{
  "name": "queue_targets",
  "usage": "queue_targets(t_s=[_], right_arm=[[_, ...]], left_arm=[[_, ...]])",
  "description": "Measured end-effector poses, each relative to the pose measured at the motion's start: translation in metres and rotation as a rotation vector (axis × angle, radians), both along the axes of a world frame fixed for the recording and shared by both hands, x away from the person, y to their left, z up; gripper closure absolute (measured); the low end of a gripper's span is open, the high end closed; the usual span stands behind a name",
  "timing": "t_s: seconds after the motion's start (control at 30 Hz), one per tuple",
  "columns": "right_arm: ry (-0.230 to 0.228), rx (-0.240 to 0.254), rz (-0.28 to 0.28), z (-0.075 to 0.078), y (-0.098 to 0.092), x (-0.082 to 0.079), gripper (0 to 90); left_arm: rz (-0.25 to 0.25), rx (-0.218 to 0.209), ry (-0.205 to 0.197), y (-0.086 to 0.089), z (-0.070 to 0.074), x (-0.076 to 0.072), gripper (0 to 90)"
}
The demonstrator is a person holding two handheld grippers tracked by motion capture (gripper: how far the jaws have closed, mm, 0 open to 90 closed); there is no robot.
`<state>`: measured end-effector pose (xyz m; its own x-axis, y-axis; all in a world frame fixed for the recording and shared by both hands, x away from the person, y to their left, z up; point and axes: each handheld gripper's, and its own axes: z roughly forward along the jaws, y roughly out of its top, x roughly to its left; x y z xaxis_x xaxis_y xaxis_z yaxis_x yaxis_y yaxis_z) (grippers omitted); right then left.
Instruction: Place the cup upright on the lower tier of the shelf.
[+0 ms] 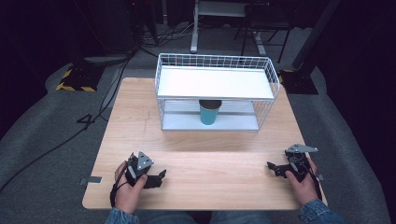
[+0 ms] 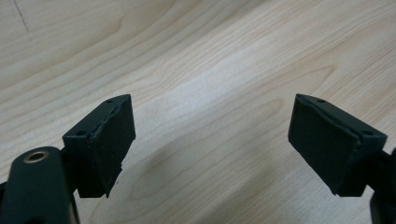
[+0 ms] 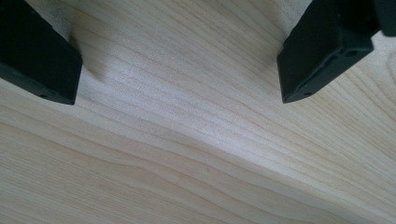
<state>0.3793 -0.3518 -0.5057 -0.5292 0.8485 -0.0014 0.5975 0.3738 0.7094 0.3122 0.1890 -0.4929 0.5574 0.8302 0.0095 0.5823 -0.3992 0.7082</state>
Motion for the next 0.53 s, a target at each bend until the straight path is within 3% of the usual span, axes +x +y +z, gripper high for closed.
queue_targets(t_s=[0.23, 0.53], right_arm=[[0.000, 0.000, 0.000, 0.0000, 0.0000, 0.0000, 0.1], [0.001, 0.000, 0.000, 0.0001, 0.0000, 0.0000, 0.1]], left_arm=[[-0.007, 0.005, 0.051, 0.0003, -0.0092, 0.0020, 15.6], [-0.032, -0.011, 0.042, 0.0036, -0.0112, 0.0027, 14.3]])
